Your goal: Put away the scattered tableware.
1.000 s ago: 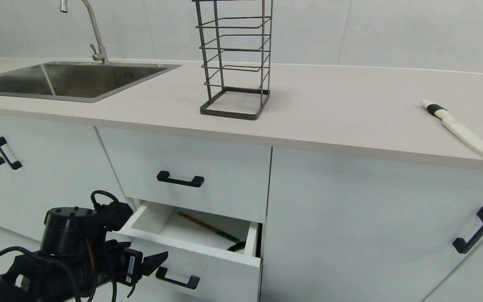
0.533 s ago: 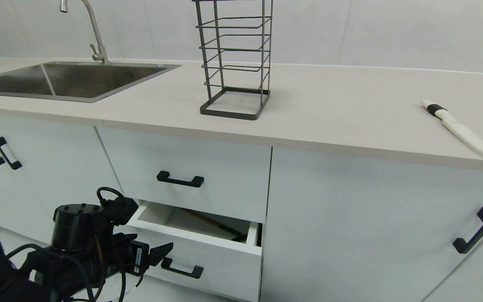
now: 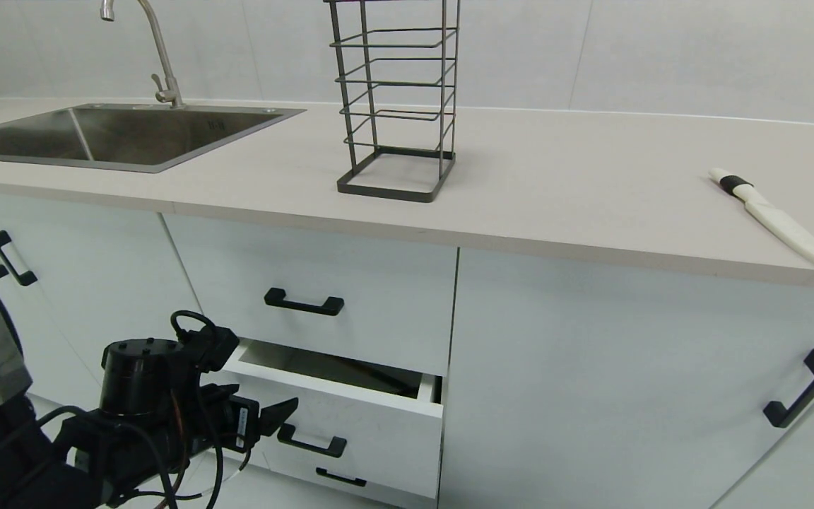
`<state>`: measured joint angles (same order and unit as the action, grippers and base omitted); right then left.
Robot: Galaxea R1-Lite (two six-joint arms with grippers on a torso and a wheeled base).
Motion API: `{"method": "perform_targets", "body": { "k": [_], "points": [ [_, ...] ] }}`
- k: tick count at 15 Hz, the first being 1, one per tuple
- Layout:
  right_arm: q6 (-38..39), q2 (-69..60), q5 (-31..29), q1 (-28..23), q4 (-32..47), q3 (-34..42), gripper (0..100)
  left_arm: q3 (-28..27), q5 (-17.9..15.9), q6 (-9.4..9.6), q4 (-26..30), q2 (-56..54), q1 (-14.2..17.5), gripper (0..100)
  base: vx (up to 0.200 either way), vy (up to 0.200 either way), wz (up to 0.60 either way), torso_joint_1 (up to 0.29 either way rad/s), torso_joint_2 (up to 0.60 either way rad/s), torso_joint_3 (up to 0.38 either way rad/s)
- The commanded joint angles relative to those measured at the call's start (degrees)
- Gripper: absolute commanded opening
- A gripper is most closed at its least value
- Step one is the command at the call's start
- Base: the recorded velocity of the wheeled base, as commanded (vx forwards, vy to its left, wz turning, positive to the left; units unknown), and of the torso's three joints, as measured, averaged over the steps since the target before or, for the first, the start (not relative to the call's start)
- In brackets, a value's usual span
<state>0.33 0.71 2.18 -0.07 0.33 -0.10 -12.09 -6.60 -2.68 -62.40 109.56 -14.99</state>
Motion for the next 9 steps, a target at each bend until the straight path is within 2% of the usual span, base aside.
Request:
{"method": "perform_targets", "body": {
  "k": [1, 4, 9],
  "points": [
    [0.0, 0.1, 0.0, 0.0, 0.0, 0.0, 100, -0.1, 0.0, -0.04, -0.2, 0.6, 0.2, 100, 0.0, 0.0, 0.0, 0.0, 0.0, 0.0],
    [0.0, 0.1, 0.0, 0.0, 0.0, 0.0, 100, -2.4, 0.0, -0.04, -0.4, 2.4, 0.2, 100, 0.0, 0.0, 0.0, 0.0, 0.0, 0.0],
    [0.0, 0.1, 0.0, 0.0, 0.0, 0.0, 100, -3.4, 0.0, -0.22, -5.0, 5.8, 0.2, 100, 0.0, 0.0, 0.0, 0.0, 0.0, 0.0]
  ]
}}
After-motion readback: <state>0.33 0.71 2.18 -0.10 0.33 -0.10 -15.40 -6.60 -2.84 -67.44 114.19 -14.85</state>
